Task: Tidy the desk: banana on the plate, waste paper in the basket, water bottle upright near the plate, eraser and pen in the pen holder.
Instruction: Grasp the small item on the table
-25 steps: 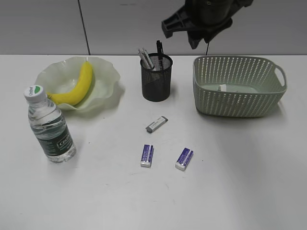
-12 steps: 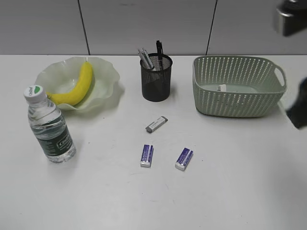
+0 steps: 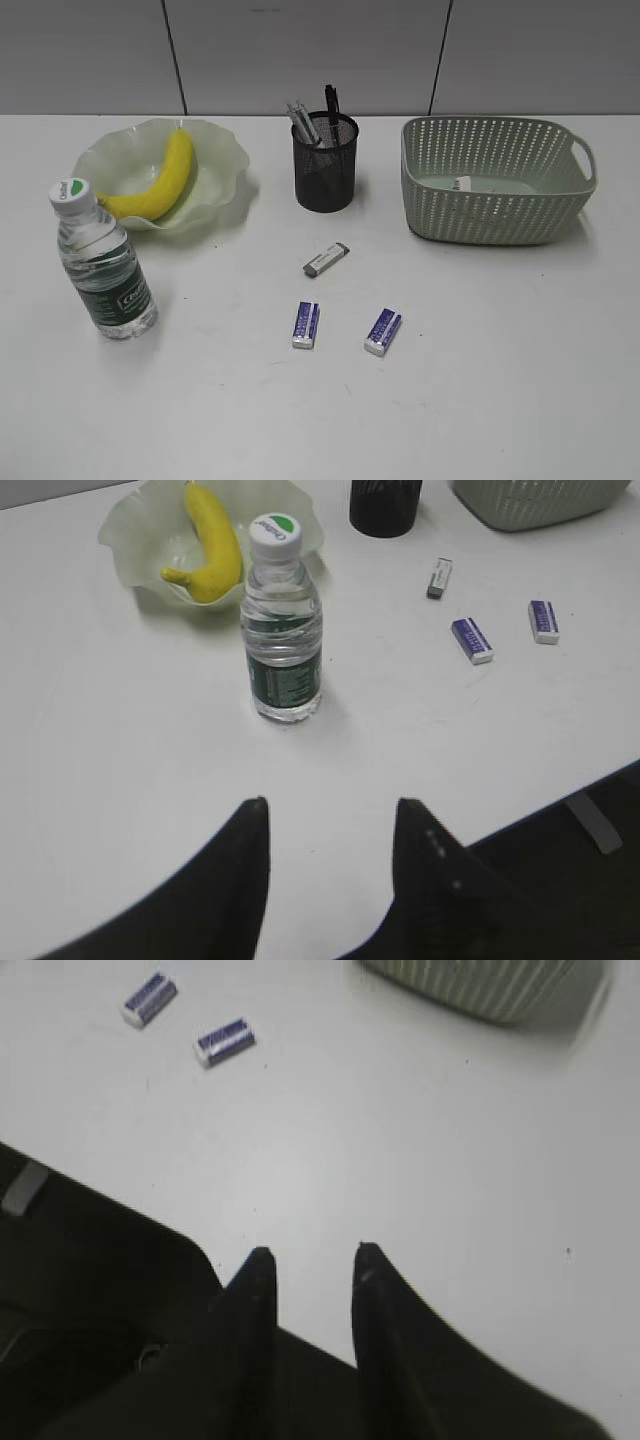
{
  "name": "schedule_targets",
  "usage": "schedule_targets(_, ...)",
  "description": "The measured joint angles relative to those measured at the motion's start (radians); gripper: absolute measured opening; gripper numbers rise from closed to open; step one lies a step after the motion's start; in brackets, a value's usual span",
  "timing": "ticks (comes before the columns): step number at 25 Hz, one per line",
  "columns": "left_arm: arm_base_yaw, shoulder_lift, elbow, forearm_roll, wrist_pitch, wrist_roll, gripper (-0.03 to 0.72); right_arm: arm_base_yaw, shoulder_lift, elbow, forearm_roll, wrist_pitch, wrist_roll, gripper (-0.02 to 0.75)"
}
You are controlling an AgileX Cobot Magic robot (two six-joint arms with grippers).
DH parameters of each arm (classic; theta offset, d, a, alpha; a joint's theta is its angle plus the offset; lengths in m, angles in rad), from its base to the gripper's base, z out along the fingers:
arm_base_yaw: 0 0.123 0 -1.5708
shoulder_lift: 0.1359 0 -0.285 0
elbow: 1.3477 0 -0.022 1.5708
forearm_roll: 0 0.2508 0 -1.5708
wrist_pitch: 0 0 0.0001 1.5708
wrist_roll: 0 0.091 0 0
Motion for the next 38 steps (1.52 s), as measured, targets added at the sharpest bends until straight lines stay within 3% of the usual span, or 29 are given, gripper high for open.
schedule_targets(8, 0.0, 0.19, -0.011, -0.057, -0.03, 0.0, 0.308, 0.001, -0.333, 0.071, -0.026, -0.022, -0.015, 0.225)
schedule_targets(12, 0.0, 0.418, -0.042, -0.144, -0.246, 0.027, 0.308, 0.001, -0.339, 0.072, -0.03, -0.026, -0.02, 0.225)
schedule_targets(16, -0.008, 0.722, -0.086, -0.312, -0.455, 0.164, 0.308, 0.001, -0.339, 0.075, -0.032, -0.027, -0.023, 0.225)
schedule_targets(24, -0.184, 1.273, -0.348, -0.317, -0.545, 0.219, 0.308, 0.001, -0.339, 0.075, -0.034, -0.029, -0.024, 0.225)
schedule_targets(28, -0.199, 1.517, -0.518, -0.289, -0.533, 0.122, 0.347, 0.001, -0.339, 0.075, -0.047, -0.029, -0.024, 0.225)
schedule_targets(33, -0.199, 1.76, -0.756, -0.203, -0.384, -0.064, 0.507, 0.001, -0.339, 0.075, -0.052, -0.029, -0.024, 0.246)
schedule_targets(38, -0.199, 1.94, -0.936, -0.133, -0.206, -0.174, 0.536, 0.001, -0.339, 0.075, -0.055, -0.029, -0.024, 0.248)
